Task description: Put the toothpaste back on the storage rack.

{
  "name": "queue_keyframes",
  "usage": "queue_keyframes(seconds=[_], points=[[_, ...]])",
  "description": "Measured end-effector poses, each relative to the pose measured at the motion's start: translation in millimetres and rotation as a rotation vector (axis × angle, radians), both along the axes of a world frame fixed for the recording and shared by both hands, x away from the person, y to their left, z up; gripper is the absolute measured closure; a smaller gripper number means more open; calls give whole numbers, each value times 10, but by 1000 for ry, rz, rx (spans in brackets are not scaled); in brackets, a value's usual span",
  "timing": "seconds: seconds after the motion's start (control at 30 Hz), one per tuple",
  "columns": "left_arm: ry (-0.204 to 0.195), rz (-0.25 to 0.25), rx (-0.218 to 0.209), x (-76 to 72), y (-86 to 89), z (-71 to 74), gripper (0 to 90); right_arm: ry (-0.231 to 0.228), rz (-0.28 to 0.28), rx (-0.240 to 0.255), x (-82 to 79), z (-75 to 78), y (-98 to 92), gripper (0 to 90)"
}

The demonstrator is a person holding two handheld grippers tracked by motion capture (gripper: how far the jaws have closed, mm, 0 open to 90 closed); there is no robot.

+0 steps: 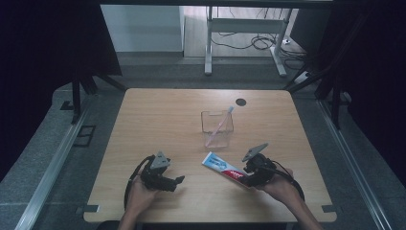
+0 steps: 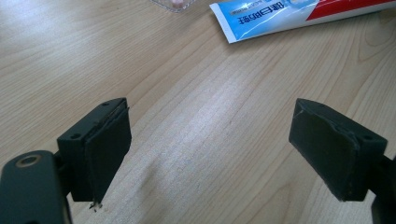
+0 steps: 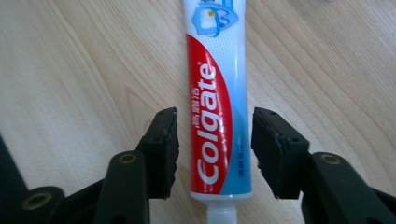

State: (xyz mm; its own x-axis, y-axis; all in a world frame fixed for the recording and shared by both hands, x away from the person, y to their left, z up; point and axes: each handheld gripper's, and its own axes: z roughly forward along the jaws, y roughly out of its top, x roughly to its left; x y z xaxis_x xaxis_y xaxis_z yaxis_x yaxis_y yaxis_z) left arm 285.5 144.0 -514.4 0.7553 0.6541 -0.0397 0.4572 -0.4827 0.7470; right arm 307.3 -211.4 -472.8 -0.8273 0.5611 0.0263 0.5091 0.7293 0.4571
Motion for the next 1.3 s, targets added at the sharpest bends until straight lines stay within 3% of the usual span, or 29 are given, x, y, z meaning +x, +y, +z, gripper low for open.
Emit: queue_keyframes(seconds=[0.37,1.0,1.1,1.3], points=[[14,-1,16,16,11,-29,131,28,41,-109,160,-57,181,460],[33,-11,88,20,-53,-122,129,95,77,-217,412,-179,560,431],[33,-14,90,19,-57,-122,129,104,86,-234,454,-221,616,443],[33,-16,91,15,-59,-127,129,124,95,-261,476,-244,692,553]])
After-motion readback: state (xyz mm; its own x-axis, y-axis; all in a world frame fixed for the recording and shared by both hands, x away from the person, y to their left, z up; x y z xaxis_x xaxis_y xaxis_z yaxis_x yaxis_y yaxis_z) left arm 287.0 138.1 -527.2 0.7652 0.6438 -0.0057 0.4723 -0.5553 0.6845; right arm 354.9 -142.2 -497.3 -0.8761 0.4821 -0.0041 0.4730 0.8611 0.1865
